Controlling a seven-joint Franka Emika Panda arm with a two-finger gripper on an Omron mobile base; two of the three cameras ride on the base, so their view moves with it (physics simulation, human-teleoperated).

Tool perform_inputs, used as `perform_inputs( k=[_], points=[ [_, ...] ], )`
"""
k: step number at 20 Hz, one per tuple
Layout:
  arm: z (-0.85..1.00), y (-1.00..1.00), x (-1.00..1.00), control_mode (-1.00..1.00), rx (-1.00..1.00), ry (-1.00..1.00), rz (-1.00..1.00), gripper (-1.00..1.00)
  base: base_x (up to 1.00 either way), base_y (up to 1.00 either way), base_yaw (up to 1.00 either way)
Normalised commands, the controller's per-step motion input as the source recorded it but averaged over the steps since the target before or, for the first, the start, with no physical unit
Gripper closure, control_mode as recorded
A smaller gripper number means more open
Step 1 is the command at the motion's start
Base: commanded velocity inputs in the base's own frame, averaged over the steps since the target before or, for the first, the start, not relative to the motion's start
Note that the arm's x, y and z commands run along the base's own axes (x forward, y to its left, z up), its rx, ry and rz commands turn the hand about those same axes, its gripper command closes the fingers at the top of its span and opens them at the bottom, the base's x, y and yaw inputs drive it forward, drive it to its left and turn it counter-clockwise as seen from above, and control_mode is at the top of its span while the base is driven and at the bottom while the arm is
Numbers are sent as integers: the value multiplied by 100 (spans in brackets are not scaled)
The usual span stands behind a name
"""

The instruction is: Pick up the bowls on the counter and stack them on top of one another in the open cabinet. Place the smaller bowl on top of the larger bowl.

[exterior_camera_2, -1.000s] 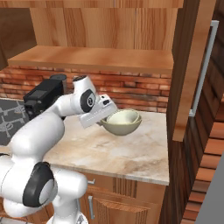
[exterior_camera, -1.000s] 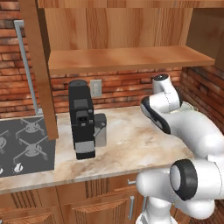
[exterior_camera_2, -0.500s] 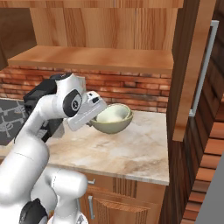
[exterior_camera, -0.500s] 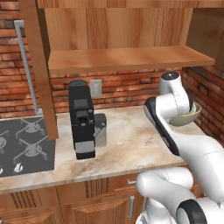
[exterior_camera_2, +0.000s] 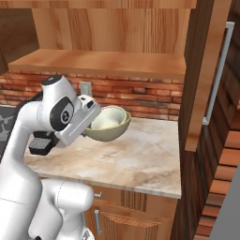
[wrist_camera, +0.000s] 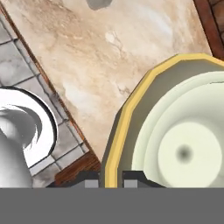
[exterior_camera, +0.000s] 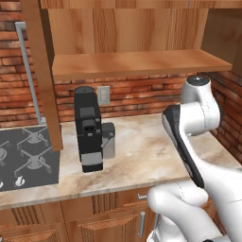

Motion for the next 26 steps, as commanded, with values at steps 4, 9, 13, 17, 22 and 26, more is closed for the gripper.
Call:
perform_inputs(
  k=[4,9,13,17,22,26],
  points=[
    [37,20,-35,-100,0,1,27,100,0,0,0],
    [35,13,-26,-100,0,0,30,100,0,0,0],
    [37,11,-28,-100,0,0,31,100,0,0,0],
    [38,10,-29,-100,0,0,30,100,0,0,0],
    [43,13,-31,-100,0,0,28,100,0,0,0],
    [44,16,-18,-100,0,-4,24,100,0,0,0]
  ],
)
